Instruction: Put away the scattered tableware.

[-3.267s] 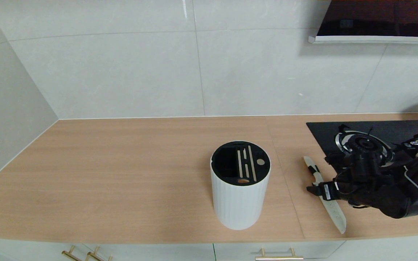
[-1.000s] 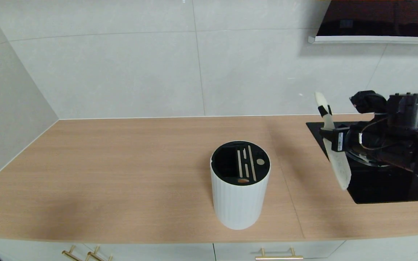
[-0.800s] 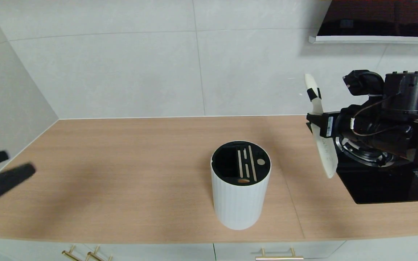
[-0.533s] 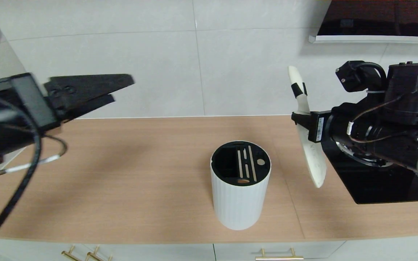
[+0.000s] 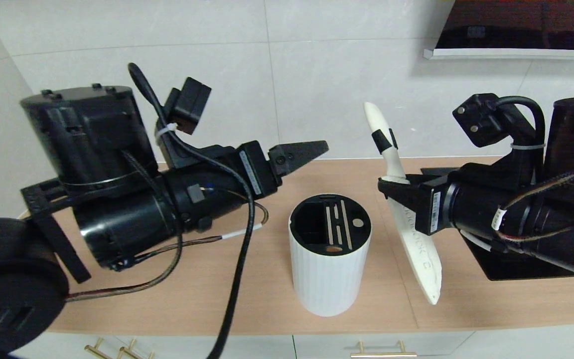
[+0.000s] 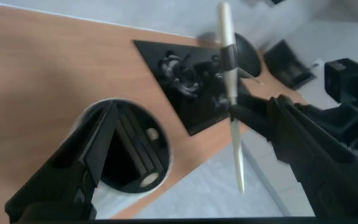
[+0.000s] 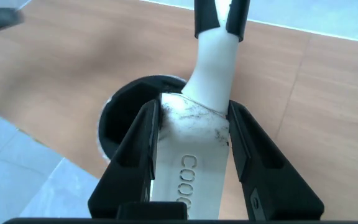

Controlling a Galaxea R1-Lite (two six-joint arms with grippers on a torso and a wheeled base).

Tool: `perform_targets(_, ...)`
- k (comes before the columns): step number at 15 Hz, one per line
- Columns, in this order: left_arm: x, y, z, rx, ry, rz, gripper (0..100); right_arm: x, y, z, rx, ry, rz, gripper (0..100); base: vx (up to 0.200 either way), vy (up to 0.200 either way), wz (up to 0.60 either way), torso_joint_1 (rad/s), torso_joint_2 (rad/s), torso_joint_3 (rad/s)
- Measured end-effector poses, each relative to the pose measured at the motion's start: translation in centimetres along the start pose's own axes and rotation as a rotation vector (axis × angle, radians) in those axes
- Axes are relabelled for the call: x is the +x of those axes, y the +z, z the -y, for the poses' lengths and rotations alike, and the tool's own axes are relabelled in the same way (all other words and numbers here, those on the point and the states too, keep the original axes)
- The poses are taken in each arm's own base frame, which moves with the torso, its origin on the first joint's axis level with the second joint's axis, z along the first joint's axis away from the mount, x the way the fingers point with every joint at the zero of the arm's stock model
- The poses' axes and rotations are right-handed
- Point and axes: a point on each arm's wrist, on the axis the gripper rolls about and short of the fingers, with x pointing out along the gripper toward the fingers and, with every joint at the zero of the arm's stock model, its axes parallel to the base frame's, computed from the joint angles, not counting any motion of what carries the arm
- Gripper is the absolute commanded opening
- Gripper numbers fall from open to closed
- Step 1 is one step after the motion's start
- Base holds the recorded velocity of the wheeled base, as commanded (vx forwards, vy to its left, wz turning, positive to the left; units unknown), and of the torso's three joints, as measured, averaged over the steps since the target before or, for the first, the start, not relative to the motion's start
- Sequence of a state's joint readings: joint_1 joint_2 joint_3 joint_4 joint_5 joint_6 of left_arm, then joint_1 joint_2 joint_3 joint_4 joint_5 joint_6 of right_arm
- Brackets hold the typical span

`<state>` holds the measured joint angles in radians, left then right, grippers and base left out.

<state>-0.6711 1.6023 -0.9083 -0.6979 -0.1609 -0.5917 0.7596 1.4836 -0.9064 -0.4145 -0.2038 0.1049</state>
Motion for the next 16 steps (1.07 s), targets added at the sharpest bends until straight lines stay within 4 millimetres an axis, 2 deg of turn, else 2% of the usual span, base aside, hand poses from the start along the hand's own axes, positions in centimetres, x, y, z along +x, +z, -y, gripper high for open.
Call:
perform_targets(3, 1.4, -1.5, 0.7, 0.001, 0.004, 0.004, 100, -0.2, -0.4, -1.8, -0.007, 0.038, -0.012, 0, 0.0, 0.0, 0.0, 0.0, 0.0, 0.0)
perform_targets(8, 2.1, -2.8, 1.7, 0.001, -0.032, -0.023, 100, -0.2, -1.4, -3.8, -0.008, 0.094, -0.044, 0, 0.0, 0.0, 0.0, 0.0, 0.0, 0.0)
perform_targets(16, 2.8, -3.5, 1.4, 0.0, -0.023, -0.042, 100, 0.4, -2.3, -4.8, 0.0, 0.117, -0.078, 0, 0.0, 0.0, 0.0, 0.0, 0.0, 0.0)
